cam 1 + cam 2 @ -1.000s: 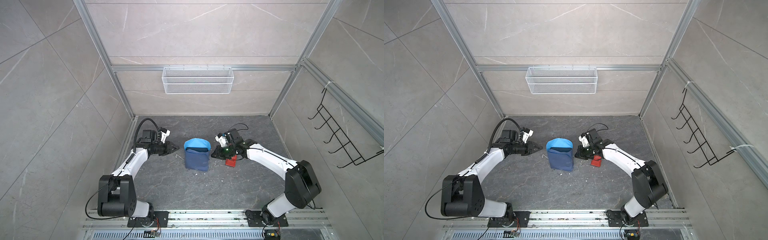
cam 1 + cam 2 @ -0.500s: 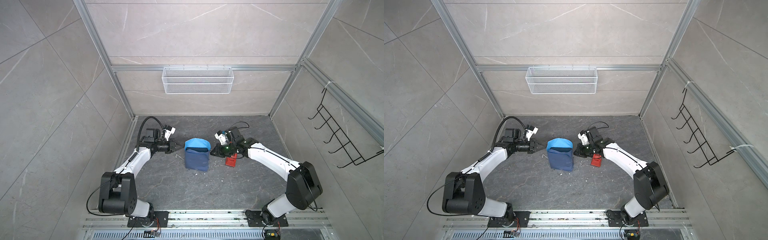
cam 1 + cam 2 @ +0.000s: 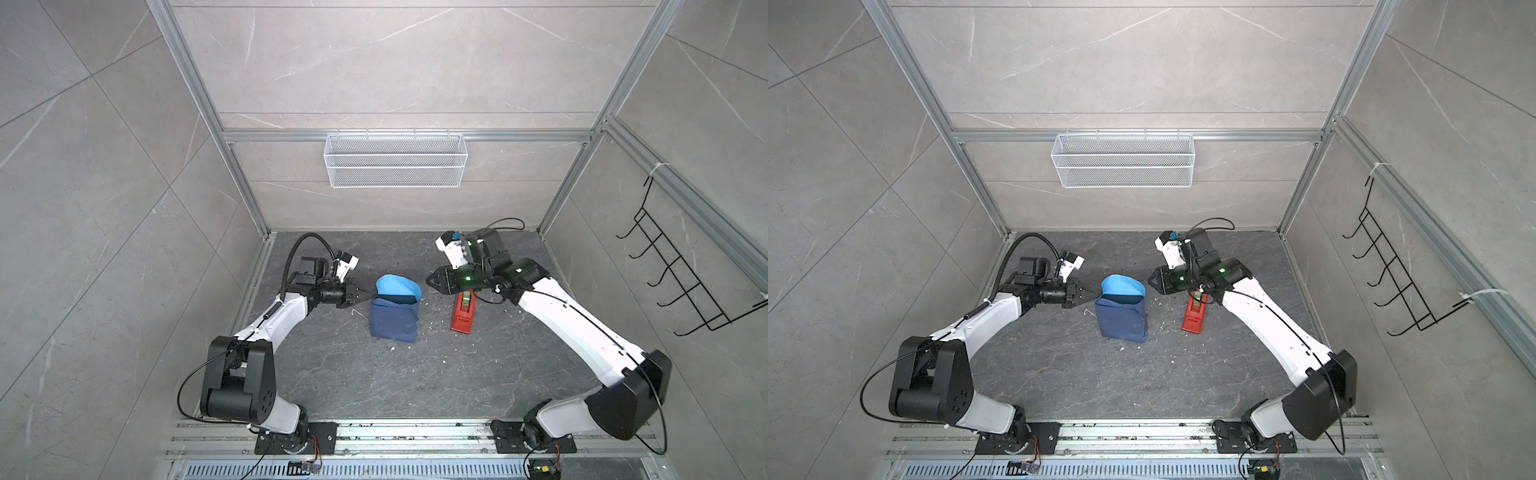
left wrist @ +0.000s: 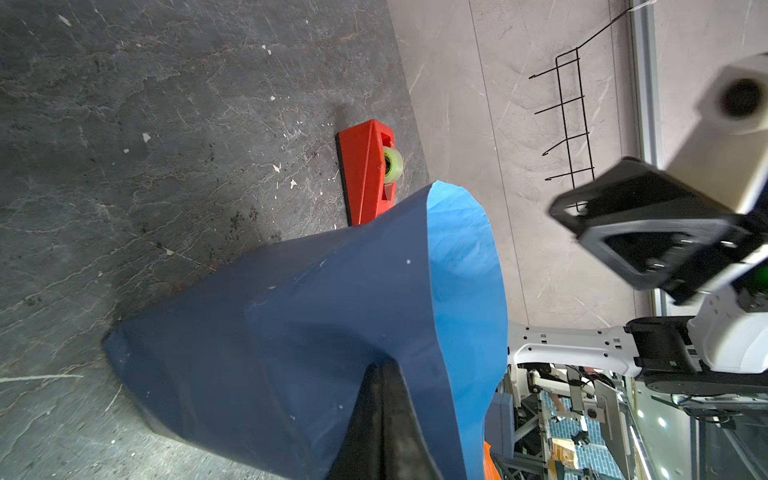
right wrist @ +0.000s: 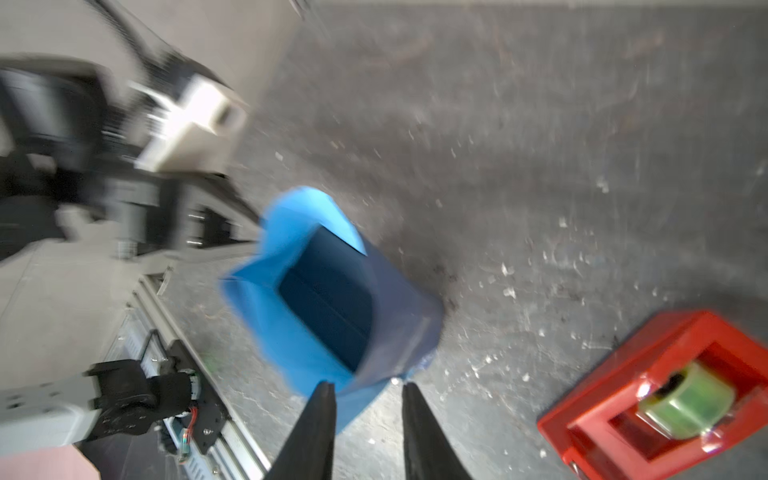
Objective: Wrap a gift box in wrapping paper
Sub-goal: Fold the wrapping paper for the gift box.
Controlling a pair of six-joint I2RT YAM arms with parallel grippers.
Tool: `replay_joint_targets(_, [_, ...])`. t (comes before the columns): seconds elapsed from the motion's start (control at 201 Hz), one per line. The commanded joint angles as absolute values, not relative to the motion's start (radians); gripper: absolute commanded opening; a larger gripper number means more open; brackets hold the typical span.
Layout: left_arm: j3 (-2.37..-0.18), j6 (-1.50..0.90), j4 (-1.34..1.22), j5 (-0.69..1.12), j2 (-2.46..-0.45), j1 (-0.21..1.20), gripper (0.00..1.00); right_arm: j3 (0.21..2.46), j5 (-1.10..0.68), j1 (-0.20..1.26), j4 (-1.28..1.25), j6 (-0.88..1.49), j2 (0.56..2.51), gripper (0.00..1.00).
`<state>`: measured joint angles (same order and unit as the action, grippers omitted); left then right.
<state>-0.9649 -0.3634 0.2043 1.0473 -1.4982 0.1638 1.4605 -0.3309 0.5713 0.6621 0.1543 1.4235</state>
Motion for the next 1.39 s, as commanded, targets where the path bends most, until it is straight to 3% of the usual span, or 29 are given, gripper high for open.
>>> replay_joint_targets(0.0, [-0.971,-0.348,0.187,1.037,-1.494,0.166,0.0,1.481,-0.235,0.708,0.688,-0.187,1.438,0.58])
replay_joint_targets(0.055, [-0.977,-0.347,0.195,1.031,-1.494,0.166,0.0,1.499,-0.197,0.758,0.685,-0.296,1.475,0.62])
replay_joint_targets(0.259, [-0.965,-0.34,0.189,1.023,-1.488,0.167,0.0,1.616,-0.283,0.806,0.755,-0.611,1.632,0.63])
replay_joint_targets(0.563, [-0.964,-0.342,0.193,1.013,-1.48,0.167,0.0,1.802,-0.33,0.827,0.968,-0.777,1.857,0.61])
replay_joint_targets(0.817, [-0.978,-0.354,0.191,1.027,-1.49,0.17,0.0,1.79,-0.338,0.847,0.988,-0.794,1.87,0.46])
replay_joint_targets(0.951, [-0.96,-0.355,0.175,1.034,-1.486,0.175,0.0,1.78,-0.337,0.851,0.966,-0.791,1.871,0.23])
replay_joint_targets(1.061, [-0.969,-0.352,0.181,1.031,-1.486,0.187,0.0,1.782,-0.322,0.855,0.963,-0.784,1.876,0.13])
replay_joint_targets(1.255, [-0.958,-0.335,0.203,1.024,-1.47,0.187,0.0,1.74,-0.304,0.855,0.912,-0.799,1.852,0.02])
replay_joint_targets(1.389, [-1.003,-0.208,0.413,0.988,-1.431,0.17,0.0,1.745,-0.311,0.856,0.913,-0.797,1.852,0.0])
